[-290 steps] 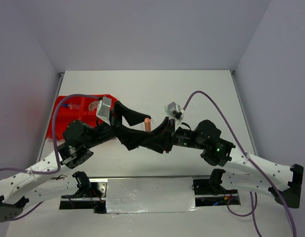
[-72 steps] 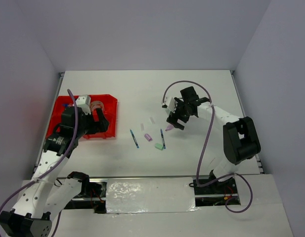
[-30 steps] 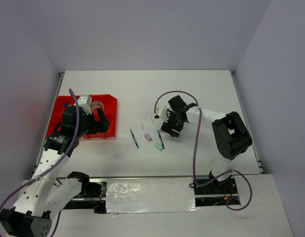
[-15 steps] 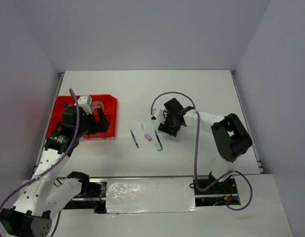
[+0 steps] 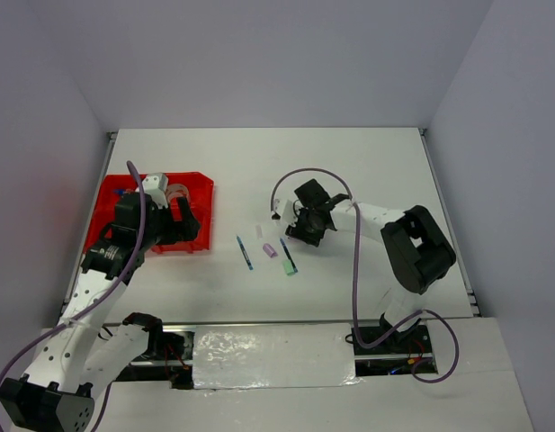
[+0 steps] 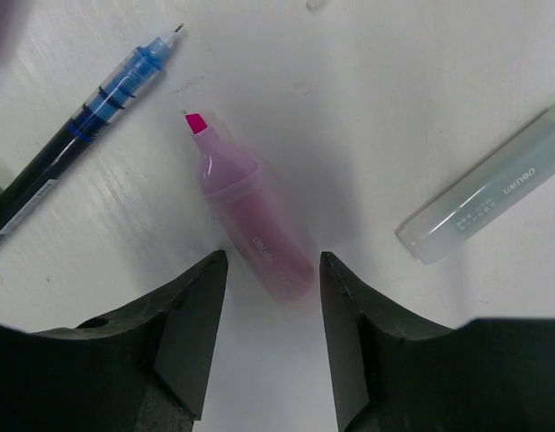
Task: Sort the stationery into containers
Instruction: Pick up the pen from the center of the board.
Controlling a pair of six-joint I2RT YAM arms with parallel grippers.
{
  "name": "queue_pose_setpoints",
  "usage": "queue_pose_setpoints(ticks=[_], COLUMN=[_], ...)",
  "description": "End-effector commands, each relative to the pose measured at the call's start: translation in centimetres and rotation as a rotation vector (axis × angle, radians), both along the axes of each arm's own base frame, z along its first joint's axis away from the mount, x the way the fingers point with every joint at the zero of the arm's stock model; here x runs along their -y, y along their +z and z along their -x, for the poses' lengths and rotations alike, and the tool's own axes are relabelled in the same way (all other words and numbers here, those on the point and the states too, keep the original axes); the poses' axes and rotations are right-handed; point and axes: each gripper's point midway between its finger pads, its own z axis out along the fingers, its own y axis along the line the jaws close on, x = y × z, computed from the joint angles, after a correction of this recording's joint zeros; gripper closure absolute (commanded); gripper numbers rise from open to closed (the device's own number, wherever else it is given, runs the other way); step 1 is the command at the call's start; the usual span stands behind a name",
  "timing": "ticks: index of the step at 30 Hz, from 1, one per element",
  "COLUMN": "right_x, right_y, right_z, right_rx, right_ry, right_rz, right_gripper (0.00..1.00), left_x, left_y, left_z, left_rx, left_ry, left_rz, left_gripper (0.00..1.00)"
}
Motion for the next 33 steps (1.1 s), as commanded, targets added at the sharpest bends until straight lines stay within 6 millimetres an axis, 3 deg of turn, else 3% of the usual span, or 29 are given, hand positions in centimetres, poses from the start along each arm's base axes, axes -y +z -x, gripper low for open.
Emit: queue_pose_setpoints(ticks=[1, 6, 9, 13, 14, 16, 19, 20, 22, 23, 24, 25, 27, 28, 30, 31, 33], right_x=[-1.0, -1.3, -1.6, -2.3, -2.6, -3.6, -5.3, -5.7, -6.2, -6.4, -6.7, -6.4, -5.9, -4.9, -4.2, -4.1, -2.5], right_y=[-0.7, -1.1, -1.0, -0.2, 0.1, 1.8, 6.2, 9.0, 12.4, 15.6, 17.3, 20.5, 23.1, 24.5, 25.1, 25.7, 23.8], right_z=[0.2, 0.2, 0.1, 0.1, 0.3, 0.1, -0.2, -0.3, -0.4, 0.0, 0.6, 1.1, 1.2, 1.1, 1.5, 1.7, 1.9], right_rx=[-0.016, -0.034, -0.032, -0.04, -0.044, -0.014, 0.081, 0.143, 0.203, 0.27, 0.295, 0.348, 0.391, 0.377, 0.322, 0.289, 0.275], right_ry=[0.033, 0.035, 0.028, 0.029, 0.024, 0.026, 0.04, 0.039, -0.013, -0.004, 0.009, -0.059, -0.185, -0.333, -0.445, -0.496, -0.613], right_rz=[-0.008, -0.013, -0.024, -0.065, -0.084, -0.153, -0.285, -0.355, -0.456, -0.532, -0.584, -0.673, -0.779, -0.847, -0.848, -0.862, -0.758], right_gripper=[0.49, 0.63, 0.75, 1.0, 1.0, 1.0, 1.0, 1.0, 1.0, 1.0, 1.0, 1.0, 1.0, 1.0, 1.0, 1.0, 1.0], left_x=[0.5, 0.6, 0.6, 0.6, 0.6, 0.5, 0.3, 0.2, -0.1, -0.5, -0.8, -1.7, -2.6, -2.0, -0.8, 1.8, 4.1], left_y=[1.1, 1.0, 0.9, 0.9, 0.8, 0.6, 0.8, 0.8, 0.9, 0.8, 0.5, 0.4, 0.5, 0.8, 2.0, 2.2, 2.7], left_z=[-0.4, -0.5, -0.5, -0.6, -0.6, -0.6, -0.6, -0.6, -0.7, -0.8, -1.0, -1.2, -1.2, -1.4, -2.0, -1.6, -2.3], left_rx=[0.046, 0.045, 0.038, 0.035, 0.032, 0.027, 0.033, 0.035, 0.037, 0.032, 0.013, 0.002, -0.051, -0.05, -0.043, -0.048, -0.042], left_ry=[-0.039, -0.041, -0.039, -0.039, -0.039, -0.035, -0.023, -0.018, 0.003, 0.028, 0.055, 0.108, 0.203, 0.201, 0.242, 0.186, 0.249], left_rz=[0.0, -0.002, -0.003, -0.003, -0.004, -0.007, -0.011, -0.012, -0.017, -0.028, -0.027, -0.054, -0.051, -0.04, 0.002, 0.004, 0.012], left_gripper=[0.01, 0.01, 0.01, 0.01, 0.01, 0.01, 0.01, 0.01, 0.01, 0.01, 0.01, 0.01, 0.01, 0.01, 0.01, 0.01, 0.01])
